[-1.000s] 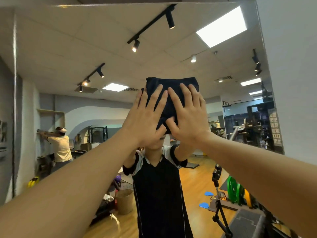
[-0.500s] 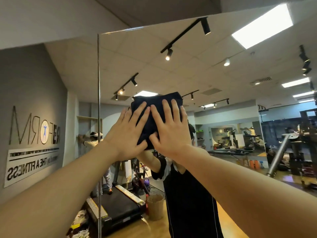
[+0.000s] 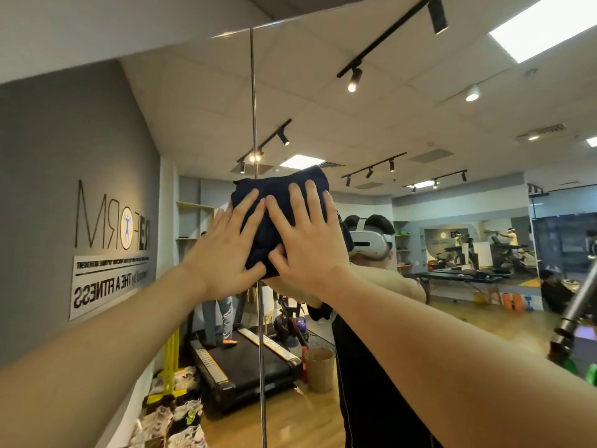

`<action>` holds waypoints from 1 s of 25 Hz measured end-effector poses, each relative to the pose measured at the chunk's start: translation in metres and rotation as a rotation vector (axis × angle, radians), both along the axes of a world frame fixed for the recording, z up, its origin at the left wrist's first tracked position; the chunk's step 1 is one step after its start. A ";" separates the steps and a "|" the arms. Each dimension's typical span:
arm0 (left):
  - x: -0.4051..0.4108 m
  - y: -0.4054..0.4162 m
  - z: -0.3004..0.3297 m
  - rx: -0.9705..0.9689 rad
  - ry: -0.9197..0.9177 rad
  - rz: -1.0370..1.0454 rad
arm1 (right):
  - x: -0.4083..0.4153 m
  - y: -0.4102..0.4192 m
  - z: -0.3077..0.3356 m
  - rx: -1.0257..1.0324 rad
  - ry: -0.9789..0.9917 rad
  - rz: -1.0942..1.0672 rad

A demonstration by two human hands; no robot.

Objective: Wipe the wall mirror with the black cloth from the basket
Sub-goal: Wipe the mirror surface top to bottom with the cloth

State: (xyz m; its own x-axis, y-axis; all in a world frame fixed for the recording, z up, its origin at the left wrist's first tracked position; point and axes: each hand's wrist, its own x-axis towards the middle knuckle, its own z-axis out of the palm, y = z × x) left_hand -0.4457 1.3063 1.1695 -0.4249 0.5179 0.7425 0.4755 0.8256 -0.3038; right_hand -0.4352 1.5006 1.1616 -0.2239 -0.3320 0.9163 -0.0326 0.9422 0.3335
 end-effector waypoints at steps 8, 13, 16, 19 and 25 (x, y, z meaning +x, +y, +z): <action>0.002 0.024 -0.079 0.146 -0.031 -0.068 | 0.006 0.017 -0.063 0.100 -0.005 -0.001; 0.010 0.059 -0.150 0.089 -0.057 -0.119 | 0.019 0.068 -0.126 0.162 -0.009 0.052; 0.017 0.103 -0.171 0.078 -0.042 -0.158 | 0.031 0.114 -0.138 0.225 -0.001 0.060; 0.024 0.156 -0.159 0.042 -0.027 -0.185 | 0.051 0.168 -0.128 0.228 0.016 0.027; 0.047 0.247 -0.031 0.120 0.137 -0.245 | 0.076 0.252 0.004 0.191 0.091 -0.051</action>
State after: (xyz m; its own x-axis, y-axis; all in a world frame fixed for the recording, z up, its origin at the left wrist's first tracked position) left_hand -0.3984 1.5531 1.1380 -0.1898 0.4978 0.8462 0.6266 0.7250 -0.2859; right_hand -0.3588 1.7525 1.1655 -0.1638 -0.4919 0.8551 0.0518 0.8613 0.5054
